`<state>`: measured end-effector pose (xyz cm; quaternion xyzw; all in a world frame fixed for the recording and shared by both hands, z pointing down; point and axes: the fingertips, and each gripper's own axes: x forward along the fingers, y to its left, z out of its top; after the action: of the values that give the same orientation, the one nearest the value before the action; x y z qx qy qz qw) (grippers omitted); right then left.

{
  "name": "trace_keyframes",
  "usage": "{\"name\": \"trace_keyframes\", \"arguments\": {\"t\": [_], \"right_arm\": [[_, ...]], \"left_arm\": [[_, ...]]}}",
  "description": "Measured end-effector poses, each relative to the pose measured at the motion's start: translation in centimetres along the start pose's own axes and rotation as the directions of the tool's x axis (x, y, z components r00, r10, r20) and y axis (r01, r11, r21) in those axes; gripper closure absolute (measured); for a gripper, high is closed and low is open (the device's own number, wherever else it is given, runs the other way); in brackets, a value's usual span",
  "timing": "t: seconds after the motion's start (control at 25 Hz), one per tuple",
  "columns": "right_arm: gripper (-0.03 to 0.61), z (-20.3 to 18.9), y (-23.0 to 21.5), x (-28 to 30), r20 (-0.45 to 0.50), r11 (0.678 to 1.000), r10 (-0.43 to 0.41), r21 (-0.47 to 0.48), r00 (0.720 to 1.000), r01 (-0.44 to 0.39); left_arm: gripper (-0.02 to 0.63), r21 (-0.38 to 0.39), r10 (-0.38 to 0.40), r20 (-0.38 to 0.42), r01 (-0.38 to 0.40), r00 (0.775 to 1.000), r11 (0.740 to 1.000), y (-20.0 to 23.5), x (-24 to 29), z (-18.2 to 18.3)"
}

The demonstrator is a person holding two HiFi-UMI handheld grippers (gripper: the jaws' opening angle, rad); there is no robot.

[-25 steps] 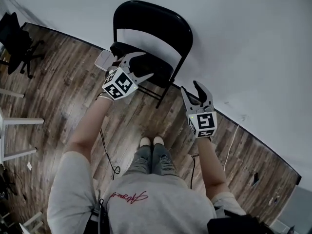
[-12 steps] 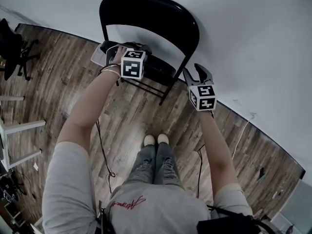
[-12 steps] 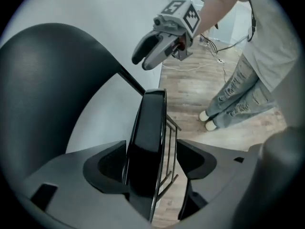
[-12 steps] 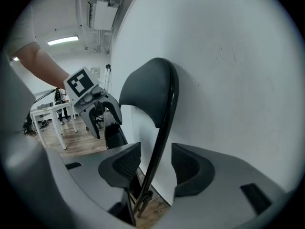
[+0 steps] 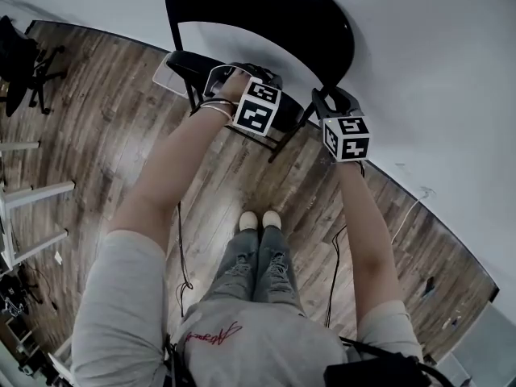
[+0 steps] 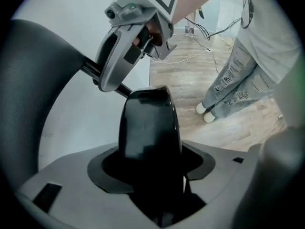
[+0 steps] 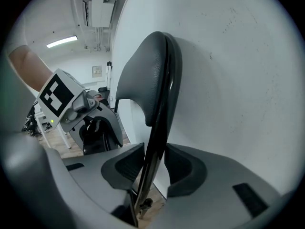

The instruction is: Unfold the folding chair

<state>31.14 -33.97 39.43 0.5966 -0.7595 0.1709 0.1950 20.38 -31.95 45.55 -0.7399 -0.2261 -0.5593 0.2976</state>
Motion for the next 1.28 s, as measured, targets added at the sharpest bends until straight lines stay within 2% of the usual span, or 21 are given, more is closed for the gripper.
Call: {"name": "trace_keyframes", "arguments": {"t": [0.04,0.12,0.24,0.28,0.4,0.52,0.64,0.72,0.8,0.92,1.0,1.04,1.08,1.12,1.16,1.2,1.28], "right_arm": [[0.439,0.2,0.0,0.2,0.016,1.000,0.013,0.015,1.000,-0.013],[0.448,0.6,0.1,0.6,0.082,0.996,0.044,0.073,0.996,-0.050],[0.467,1.2,0.1,1.2,0.161,0.982,0.061,0.165,0.985,-0.088],[0.497,1.2,0.0,1.3,0.162,0.981,0.059,0.172,0.985,-0.087],[0.499,1.2,0.2,1.2,0.147,0.982,0.070,0.164,0.987,-0.094],[0.499,0.9,0.7,1.2,0.130,0.980,0.074,0.175,0.989,-0.097],[0.499,0.2,1.0,1.1,0.132,0.977,0.061,0.194,0.989,-0.086],[0.499,-0.2,1.2,1.0,0.141,0.982,0.030,0.181,0.989,-0.055],[0.494,-0.3,1.2,0.6,0.180,0.989,-0.036,0.151,0.983,0.008],[0.438,-0.2,0.8,-1.3,0.298,0.984,-0.150,0.140,0.943,0.112],[0.438,-0.9,1.7,-3.3,0.344,0.979,-0.194,0.122,0.919,0.161],[0.440,-1.2,3.2,-4.4,0.355,0.983,-0.184,0.079,0.916,0.167],[0.480,-1.4,5.4,-5.4,0.365,0.988,-0.149,0.015,0.919,0.154],[0.548,-1.3,8.2,-6.3,0.377,0.991,-0.096,-0.055,0.921,0.126],[0.549,-1.0,11.2,-7.1,0.395,0.990,-0.036,-0.109,0.918,0.086],[0.552,-0.7,14.1,-7.8,0.416,0.990,0.019,-0.137,0.909,0.042],[0.552,-1.1,18.5,-8.6,0.436,0.992,0.085,-0.119,0.896,-0.036]], "left_arm": [[0.311,-0.008,0.007,-0.008,-0.007,1.000,1.000,0.2,-0.1,-0.1],[0.411,-0.026,0.019,-0.012,-0.019,1.000,0.999,0.6,-0.3,0.0],[0.437,-0.025,0.040,-0.008,-0.040,0.999,0.999,0.4,-0.5,0.1],[0.440,-0.023,0.049,-0.006,-0.050,0.999,0.998,0.3,-0.6,0.2],[0.446,-0.014,0.095,-0.005,-0.095,0.996,0.995,-0.8,-1.0,0.4],[0.446,-0.001,0.172,-0.009,-0.172,0.985,0.985,-2.9,-1.5,0.3],[0.445,0.014,0.263,-0.009,-0.263,0.965,0.965,-5.9,-1.6,0.6],[0.446,0.023,0.323,-0.008,-0.323,0.946,0.946,-7.8,-1.6,0.8],[0.445,0.033,0.374,-0.007,-0.374,0.927,0.927,-9.2,-1.7,0.8],[0.445,0.047,0.433,-0.009,-0.432,0.901,0.900,-10.6,-1.8,0.8],[0.445,0.052,0.461,-0.010,-0.460,0.888,0.887,-11.4,-1.7,0.9],[0.445,0.053,0.472,-0.010,-0.471,0.881,0.880,-12.0,-1.7,0.9],[0.443,0.053,0.484,-0.009,-0.483,0.875,0.874,-12.5,-1.7,0.9],[0.443,0.052,0.497,-0.007,-0.496,0.868,0.867,-13.0,-1.6,0.9],[0.443,0.050,0.509,-0.003,-0.508,0.861,0.860,-13.6,-1.6,0.9],[0.443,0.046,0.519,0.003,-0.518,0.855,0.854,-14.4,-1.4,1.0],[0.444,0.063,0.546,0.004,-0.545,0.838,0.836,-16.1,-1.2,1.1]]}}
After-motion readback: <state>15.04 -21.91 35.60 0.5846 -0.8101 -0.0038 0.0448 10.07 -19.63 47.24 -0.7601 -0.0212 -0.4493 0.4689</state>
